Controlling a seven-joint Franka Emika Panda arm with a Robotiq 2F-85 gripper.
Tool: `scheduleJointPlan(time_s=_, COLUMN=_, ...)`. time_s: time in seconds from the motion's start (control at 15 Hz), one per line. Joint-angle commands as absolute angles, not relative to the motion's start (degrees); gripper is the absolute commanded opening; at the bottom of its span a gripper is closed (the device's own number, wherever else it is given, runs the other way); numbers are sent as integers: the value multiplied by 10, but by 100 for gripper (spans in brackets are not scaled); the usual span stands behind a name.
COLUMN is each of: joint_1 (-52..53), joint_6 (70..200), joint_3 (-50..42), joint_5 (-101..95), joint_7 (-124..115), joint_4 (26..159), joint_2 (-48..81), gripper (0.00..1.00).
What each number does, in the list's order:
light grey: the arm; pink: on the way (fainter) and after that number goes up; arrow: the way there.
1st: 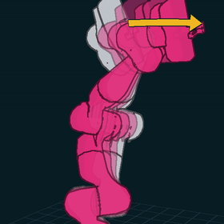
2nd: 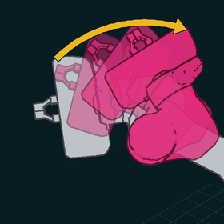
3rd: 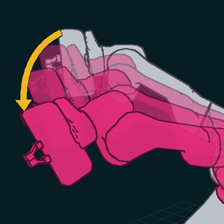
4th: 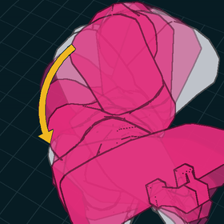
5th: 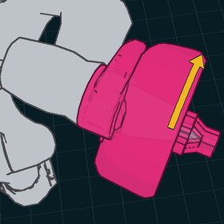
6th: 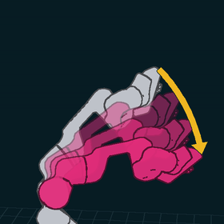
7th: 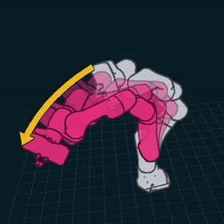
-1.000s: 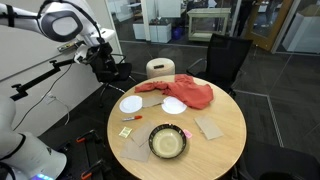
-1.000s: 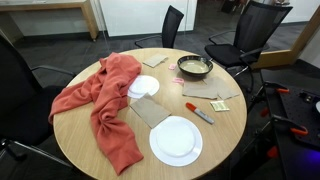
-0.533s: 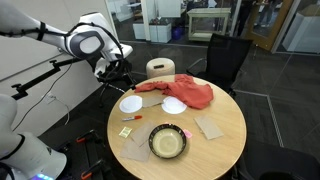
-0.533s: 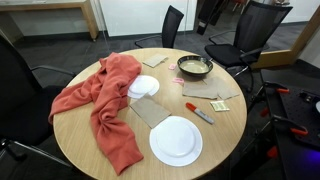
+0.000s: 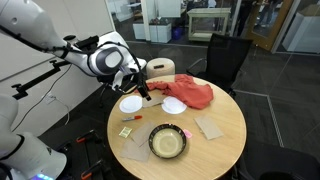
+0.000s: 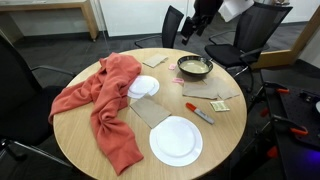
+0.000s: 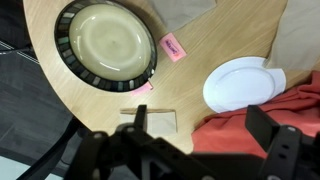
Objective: Move the bowl to the left
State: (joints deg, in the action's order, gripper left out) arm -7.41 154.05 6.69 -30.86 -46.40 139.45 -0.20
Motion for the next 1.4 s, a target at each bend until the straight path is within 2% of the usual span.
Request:
scheduleJointPlan(time_s=0.0, joint_1=-82, joint_6=1547, joint_3=54, joint_5=-402, joint_7=-561, joint_4=1351, joint_2=56, gripper=100)
scheduleJointPlan(time_s=0.6, joint_1=-81, joint_6=1546, joint_3=49, joint_5=-401, joint_7=-559, joint_4=1341, joint_2=84, gripper=100)
scheduleJointPlan(time_s=1.2, joint_1=-67, joint_6=1533, joint_3=35, joint_5=-429, joint_7=-626, joint_4=1266, joint_2=196, gripper=100)
scheduleJointPlan(time_s=1.27, joint_1=-65, joint_6=1532, joint_3=31, joint_5=-434, joint_7=-639, joint_4=1258, joint_2=208, gripper=100)
scheduleJointPlan(time_s=1.33, joint_1=-15, joint_6=1539, joint_3=-19, joint_5=-409, joint_7=-627, joint_4=1253, joint_2=214, gripper=100)
